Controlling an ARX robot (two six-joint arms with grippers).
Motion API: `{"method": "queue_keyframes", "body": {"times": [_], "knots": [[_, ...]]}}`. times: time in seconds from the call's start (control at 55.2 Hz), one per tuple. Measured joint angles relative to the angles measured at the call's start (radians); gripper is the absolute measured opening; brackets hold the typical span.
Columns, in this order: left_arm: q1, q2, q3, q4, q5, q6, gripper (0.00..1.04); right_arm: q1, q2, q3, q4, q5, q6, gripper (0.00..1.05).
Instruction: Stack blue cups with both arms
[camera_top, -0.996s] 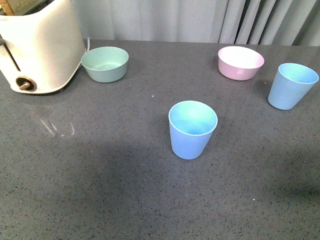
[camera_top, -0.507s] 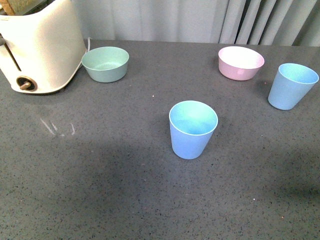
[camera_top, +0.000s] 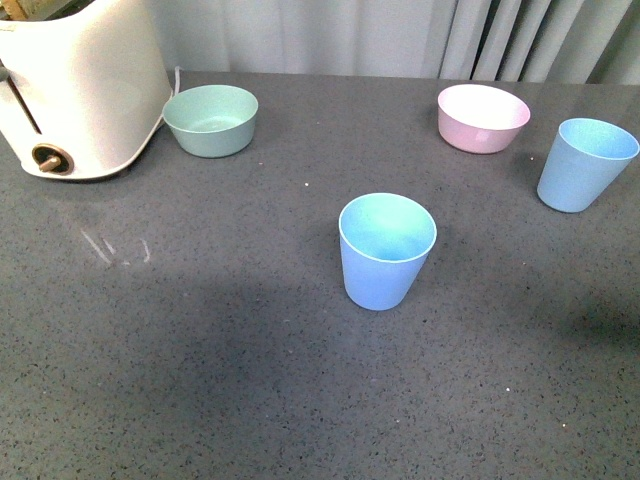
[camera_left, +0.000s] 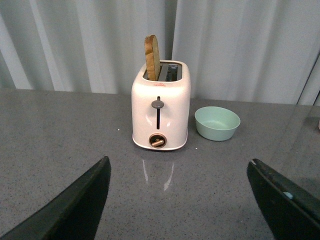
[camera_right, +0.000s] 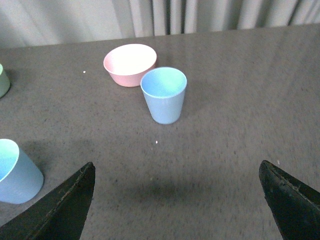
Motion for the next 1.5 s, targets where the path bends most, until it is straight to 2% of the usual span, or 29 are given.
{"method": "queue_keyframes", "body": {"times": [0.054, 0.253, 0.579, 1.068, 1.159, 1.503], "knots": [[0.0, 0.0, 0.0, 0.0, 0.0, 0.0, 0.98, -0.004, 0.143, 0.079, 0.018, -0.034, -0.063, 0.96], [0.0, 0.0, 0.0, 0.0, 0.0, 0.002, 0.96, 0.009, 0.546, 0.356, -0.058, -0.027, -0.263, 0.96], [0.0, 0.0, 0.0, 0.0, 0.0, 0.002, 0.96, 0.089, 0.876, 0.735, -0.194, 0.008, -0.405, 0.96], [0.0, 0.0, 0.0, 0.0, 0.0, 0.002, 0.96, 0.174, 1.159, 0.961, -0.236, 0.091, -0.485, 0.96], [0.0, 0.0, 0.0, 0.0, 0.0, 0.002, 0.96, 0.184, 1.189, 0.986, -0.249, 0.09, -0.482, 0.8], [0.0, 0.0, 0.0, 0.0, 0.0, 0.002, 0.96, 0.186, 1.213, 1.005, -0.285, 0.08, -0.475, 0.35]]}}
